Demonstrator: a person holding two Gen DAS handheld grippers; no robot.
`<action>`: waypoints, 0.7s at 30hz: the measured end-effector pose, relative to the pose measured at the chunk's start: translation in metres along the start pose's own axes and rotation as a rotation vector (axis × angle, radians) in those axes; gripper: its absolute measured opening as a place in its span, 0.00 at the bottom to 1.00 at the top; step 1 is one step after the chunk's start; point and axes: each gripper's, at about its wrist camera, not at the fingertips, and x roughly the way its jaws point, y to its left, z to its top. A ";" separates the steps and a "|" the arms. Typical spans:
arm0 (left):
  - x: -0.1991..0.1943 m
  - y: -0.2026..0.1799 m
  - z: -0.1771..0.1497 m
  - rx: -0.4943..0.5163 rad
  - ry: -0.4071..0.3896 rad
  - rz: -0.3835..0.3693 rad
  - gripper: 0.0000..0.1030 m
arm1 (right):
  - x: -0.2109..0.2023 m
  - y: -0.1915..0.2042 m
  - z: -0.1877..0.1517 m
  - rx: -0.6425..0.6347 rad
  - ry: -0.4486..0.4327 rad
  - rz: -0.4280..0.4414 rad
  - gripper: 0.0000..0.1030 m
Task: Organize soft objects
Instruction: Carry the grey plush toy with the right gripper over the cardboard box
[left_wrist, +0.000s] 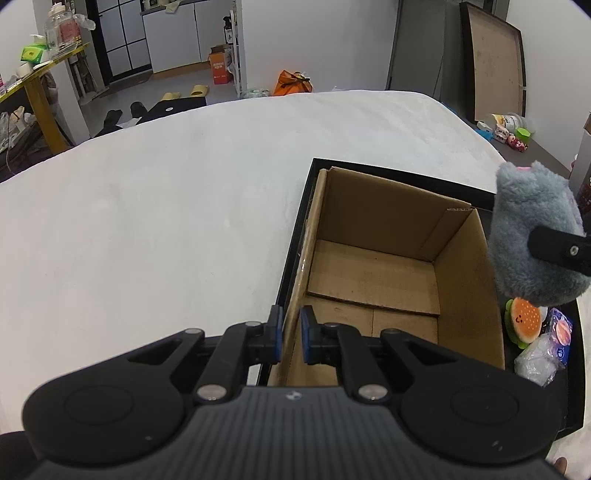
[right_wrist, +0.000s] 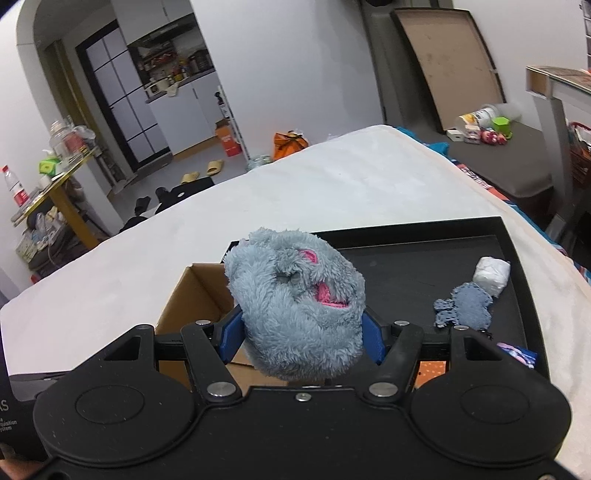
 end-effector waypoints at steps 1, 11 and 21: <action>0.000 0.000 0.000 0.001 0.001 0.001 0.09 | 0.001 0.002 -0.001 -0.007 -0.001 0.005 0.61; 0.000 0.003 0.000 -0.022 0.013 -0.007 0.09 | 0.018 0.019 -0.001 -0.055 0.014 0.045 0.61; 0.003 0.014 0.003 -0.070 0.032 -0.037 0.09 | 0.043 0.046 -0.003 -0.068 0.070 0.075 0.62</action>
